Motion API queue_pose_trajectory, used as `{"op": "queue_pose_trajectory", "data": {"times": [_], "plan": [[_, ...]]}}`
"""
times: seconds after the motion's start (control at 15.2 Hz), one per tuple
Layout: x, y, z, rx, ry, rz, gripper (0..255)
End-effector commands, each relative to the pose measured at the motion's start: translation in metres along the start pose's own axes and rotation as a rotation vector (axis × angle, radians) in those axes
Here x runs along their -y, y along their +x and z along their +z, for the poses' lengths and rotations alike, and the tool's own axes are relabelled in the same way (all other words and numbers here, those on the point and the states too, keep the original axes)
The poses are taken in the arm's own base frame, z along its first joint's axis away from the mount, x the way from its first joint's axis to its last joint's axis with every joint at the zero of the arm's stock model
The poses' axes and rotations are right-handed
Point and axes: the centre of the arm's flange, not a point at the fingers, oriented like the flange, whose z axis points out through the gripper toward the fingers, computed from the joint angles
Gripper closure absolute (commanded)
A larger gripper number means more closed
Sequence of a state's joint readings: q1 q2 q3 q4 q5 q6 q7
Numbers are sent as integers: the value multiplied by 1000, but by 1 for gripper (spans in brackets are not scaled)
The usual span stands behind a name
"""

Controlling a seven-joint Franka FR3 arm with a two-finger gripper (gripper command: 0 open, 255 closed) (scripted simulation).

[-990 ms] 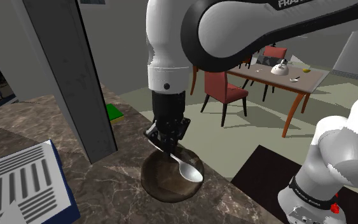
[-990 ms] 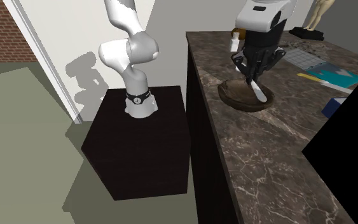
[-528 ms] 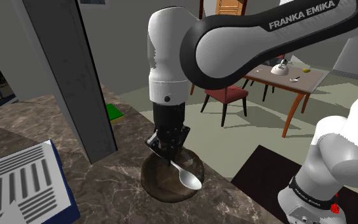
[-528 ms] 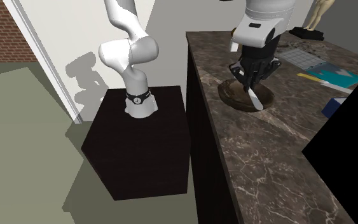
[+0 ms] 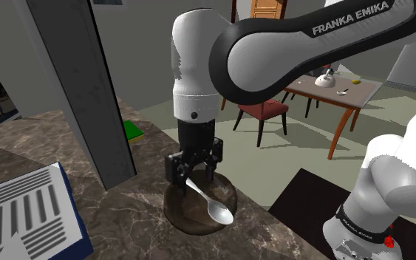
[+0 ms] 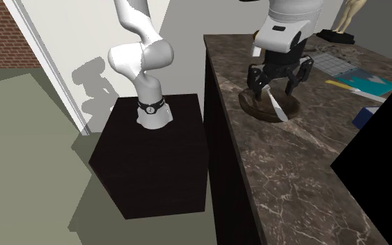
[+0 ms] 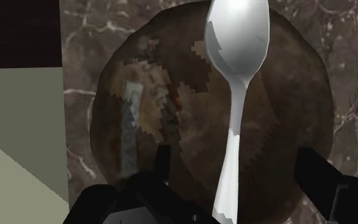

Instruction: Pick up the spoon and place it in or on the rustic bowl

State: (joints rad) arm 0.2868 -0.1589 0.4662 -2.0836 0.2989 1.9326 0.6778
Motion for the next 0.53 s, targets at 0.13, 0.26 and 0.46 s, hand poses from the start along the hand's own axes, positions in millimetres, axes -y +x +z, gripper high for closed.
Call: {"op": "queue_pose_trajectory", "data": {"times": [0.13,0.26,0.46], "plan": [[0,0,0,0,0,0,0],[0,0,-26,0,0,0,0],[0,0,-50,0,0,0,0]]}}
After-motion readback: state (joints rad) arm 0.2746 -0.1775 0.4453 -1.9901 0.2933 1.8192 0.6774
